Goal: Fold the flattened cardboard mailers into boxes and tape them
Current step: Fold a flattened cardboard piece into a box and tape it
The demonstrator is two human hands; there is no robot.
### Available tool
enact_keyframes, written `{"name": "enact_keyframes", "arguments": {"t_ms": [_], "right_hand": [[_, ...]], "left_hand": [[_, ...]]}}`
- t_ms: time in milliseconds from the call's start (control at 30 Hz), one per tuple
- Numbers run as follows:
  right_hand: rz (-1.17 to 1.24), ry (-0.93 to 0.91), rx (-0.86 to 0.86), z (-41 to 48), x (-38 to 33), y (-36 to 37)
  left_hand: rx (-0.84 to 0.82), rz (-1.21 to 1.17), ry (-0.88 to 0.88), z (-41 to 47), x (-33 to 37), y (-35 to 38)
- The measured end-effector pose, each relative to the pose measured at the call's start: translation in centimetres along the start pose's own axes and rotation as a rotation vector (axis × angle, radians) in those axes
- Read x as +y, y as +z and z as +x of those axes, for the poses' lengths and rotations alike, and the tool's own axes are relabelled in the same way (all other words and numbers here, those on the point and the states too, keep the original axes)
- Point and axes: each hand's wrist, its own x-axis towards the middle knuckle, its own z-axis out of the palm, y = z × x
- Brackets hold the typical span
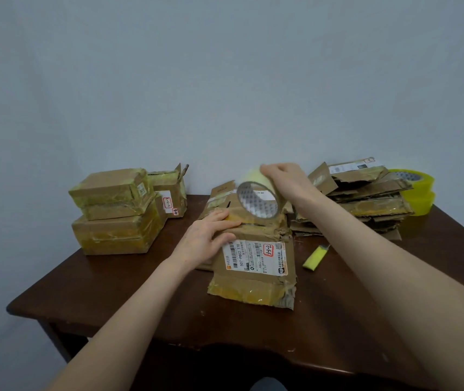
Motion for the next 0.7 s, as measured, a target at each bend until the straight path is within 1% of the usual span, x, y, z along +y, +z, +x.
{"name": "enact_keyframes", "arguments": {"t_ms": [67, 133, 233, 367, 433, 533, 600, 700], "right_hand": [[-0.033, 0.019, -0.066, -0.1, 0.5, 1.3], [-0.027, 0.04, -0.081, -0.1, 1.0, 1.9], [-0.018, 0.049, -0.104, 0.3, 0.9, 1.8], [-0.087, 0.018, -0.135, 0.9, 0.8, 2.3], [-0.11, -0.001, -0.178, 1.1, 0.9, 2.6], [-0.128, -0.043, -0.214, 1.1, 0.8, 2.8], [-0.108, -0.058, -0.217, 1.1, 0.9, 2.8], [-0.095, -0.068, -0.223, 0.9, 0.8, 2.7]], "left_hand": [[0.022, -0.059, -0.04, -0.2, -0.1, -0.2], [0.035, -0.139, -0.087, -0.3, -0.5, -0.3], [0.048, -0.272, -0.103, -0.1, -0.8, -0.2], [0.051, -0.38, -0.148, 0.3, -1.0, -0.5], [0.124, -0.483, -0.235, 0.2, -0.5, -0.8], [0.214, -0.607, -0.431, 1.2, 0.6, -1.0], [0.19, -0.594, -0.522, 2.2, 1.5, -1.3], [0.161, -0.629, -0.527, 2.6, 2.2, -1.6]]}}
